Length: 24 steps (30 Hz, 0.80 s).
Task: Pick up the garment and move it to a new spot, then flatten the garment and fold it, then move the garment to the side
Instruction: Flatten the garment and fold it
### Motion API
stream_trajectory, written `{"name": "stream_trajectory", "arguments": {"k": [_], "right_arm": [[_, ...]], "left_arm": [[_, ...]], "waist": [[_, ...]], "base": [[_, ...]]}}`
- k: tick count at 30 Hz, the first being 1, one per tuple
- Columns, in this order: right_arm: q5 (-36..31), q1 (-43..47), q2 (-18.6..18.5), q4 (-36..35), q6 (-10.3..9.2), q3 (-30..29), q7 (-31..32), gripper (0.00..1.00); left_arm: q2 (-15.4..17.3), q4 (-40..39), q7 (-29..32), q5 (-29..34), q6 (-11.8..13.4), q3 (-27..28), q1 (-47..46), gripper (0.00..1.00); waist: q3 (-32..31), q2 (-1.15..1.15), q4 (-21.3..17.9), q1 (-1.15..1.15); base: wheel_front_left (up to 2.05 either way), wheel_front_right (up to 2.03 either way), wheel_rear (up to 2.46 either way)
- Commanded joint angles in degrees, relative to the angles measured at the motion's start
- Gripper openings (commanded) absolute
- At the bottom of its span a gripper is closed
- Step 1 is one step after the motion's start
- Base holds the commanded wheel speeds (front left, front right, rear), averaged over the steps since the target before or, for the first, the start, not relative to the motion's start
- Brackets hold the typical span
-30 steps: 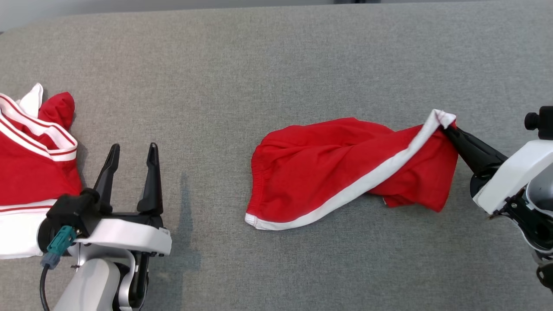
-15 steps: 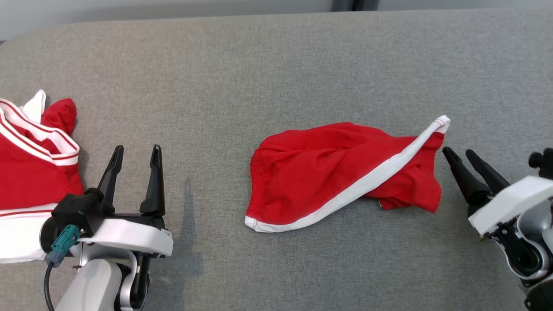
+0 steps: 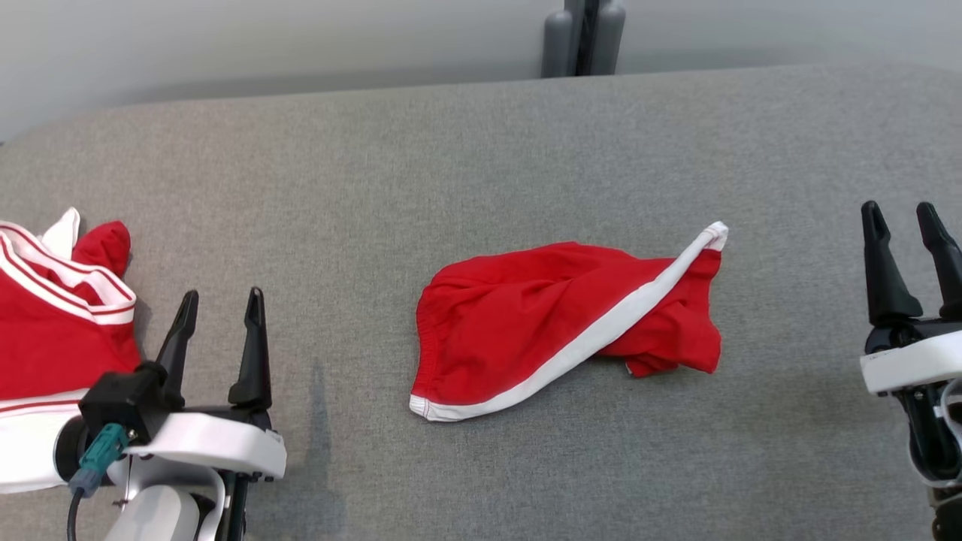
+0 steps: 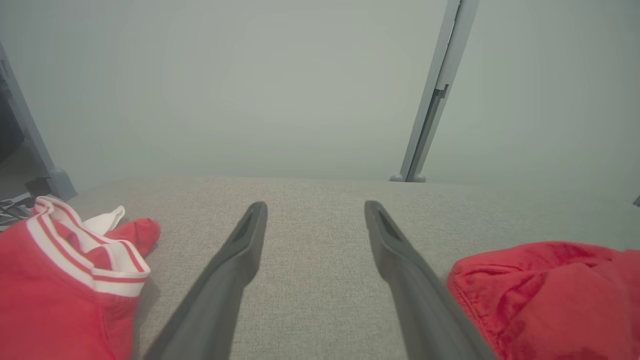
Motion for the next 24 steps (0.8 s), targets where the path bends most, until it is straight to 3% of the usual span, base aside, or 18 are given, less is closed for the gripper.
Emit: {"name": "stream_trajectory", "arguments": {"k": [1,5,13,24], "right_arm": [[-3.64,1.60,1.12,-1.64,-0.02,-0.94,-0.40,1.00],[-10.04,4.76,4.10,-4.98,-0.02,-2.05,2.21,1.00],[-15.26,10.89,9.48,-9.83,-0.02,-2.68,5.93,1.00],[-19.27,13.86,12.01,-14.34,-0.02,-4.71,8.34,1.00]], "left_arm": [[0.66,-0.32,0.27,0.06,0.50,0.07,1.13,1.00],[1.07,-0.87,0.87,0.54,0.97,-0.50,2.81,1.00],[1.54,-2.13,2.21,0.97,1.85,-1.73,5.47,1.00],[1.99,-3.72,3.46,0.93,2.59,-2.46,6.79,1.00]], "waist": [[-1.84,0.00,-0.61,0.00],[-3.96,0.00,-0.88,0.00],[-6.20,0.00,-1.70,0.00],[-6.83,0.00,-1.97,0.00]], "base": [[0.00,0.00,0.00],[0.00,0.00,0.00],[0.00,0.00,0.00],[0.00,0.00,0.00]]}}
